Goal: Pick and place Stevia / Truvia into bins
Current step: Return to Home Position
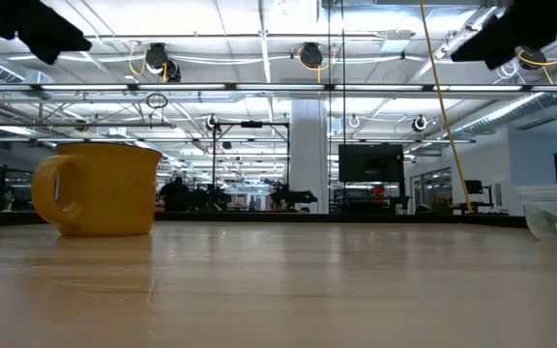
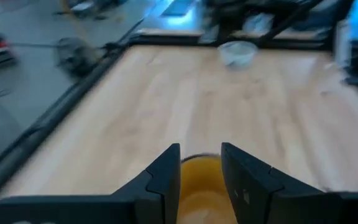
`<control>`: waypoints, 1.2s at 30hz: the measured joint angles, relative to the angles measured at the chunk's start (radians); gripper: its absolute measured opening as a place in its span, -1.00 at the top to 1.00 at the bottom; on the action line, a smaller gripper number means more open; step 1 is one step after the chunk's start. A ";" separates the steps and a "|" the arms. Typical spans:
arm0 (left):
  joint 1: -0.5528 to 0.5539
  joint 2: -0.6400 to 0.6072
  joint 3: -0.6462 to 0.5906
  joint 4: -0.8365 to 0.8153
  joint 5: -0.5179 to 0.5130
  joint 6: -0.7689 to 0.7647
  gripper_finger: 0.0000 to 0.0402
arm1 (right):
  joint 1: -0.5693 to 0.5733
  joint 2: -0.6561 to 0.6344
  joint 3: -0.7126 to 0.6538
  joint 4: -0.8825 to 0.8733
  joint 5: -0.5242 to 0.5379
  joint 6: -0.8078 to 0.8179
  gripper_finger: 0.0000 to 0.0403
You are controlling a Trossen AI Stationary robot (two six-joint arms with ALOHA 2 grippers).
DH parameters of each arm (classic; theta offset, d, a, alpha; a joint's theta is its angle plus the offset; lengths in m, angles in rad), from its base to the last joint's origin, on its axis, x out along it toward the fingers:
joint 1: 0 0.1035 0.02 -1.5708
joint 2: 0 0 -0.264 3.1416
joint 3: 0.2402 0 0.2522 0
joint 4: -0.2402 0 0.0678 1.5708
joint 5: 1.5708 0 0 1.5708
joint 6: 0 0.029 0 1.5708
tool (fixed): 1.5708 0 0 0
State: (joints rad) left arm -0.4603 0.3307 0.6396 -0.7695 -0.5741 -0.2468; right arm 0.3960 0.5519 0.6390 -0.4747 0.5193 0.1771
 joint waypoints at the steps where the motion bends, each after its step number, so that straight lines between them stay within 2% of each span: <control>1: 0.000 -0.003 -0.053 0.088 0.026 0.013 0.39 | 0.000 -0.027 -0.044 0.042 -0.015 -0.021 0.55; 3: 0.000 -0.003 -0.145 0.258 0.072 0.060 0.39 | 0.001 -0.084 -0.101 0.066 -0.029 -0.039 0.55; 5: 0.000 -0.003 -0.191 0.353 0.085 0.114 0.39 | -0.002 -0.145 -0.129 0.066 -0.022 -0.033 0.55; 7: 0.004 -0.009 -0.184 0.326 0.055 0.126 0.39 | -0.004 -0.205 -0.134 0.061 -0.024 -0.036 0.55; 11: 0.017 -0.046 -0.087 0.184 -0.012 0.119 0.39 | -0.004 -0.329 -0.134 0.057 -0.025 -0.067 0.55; 14: 0.023 -0.087 -0.015 0.106 -0.018 0.150 0.39 | -0.004 -0.412 -0.134 0.027 -0.026 -0.095 0.55; 18: 0.023 -0.164 0.005 0.092 -0.004 0.207 0.39 | -0.004 -0.489 -0.169 0.051 -0.029 -0.115 0.55; 23: 0.023 -0.248 -0.090 0.157 -0.003 0.242 0.39 | -0.004 -0.551 -0.267 0.131 -0.078 -0.156 0.55; 25: 0.023 -0.271 -0.142 0.222 -0.002 0.249 0.39 | -0.004 -0.550 -0.291 0.163 -0.111 -0.179 0.55; 28: 0.023 -0.294 -0.190 0.233 -0.003 0.246 0.39 | -0.003 -0.550 -0.310 0.173 -0.142 -0.199 0.55; 34: 0.023 -0.326 -0.156 0.262 -0.012 0.264 0.39 | -0.003 -0.551 -0.312 0.171 -0.129 -0.201 0.55; 36: 0.023 -0.326 -0.139 0.321 -0.019 0.308 0.39 | -0.003 -0.551 -0.312 0.171 -0.129 -0.210 0.55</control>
State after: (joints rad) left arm -0.4377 0.0048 0.5004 -0.4486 -0.5928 0.0610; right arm 0.3927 0.0013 0.3267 -0.3035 0.3904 -0.0324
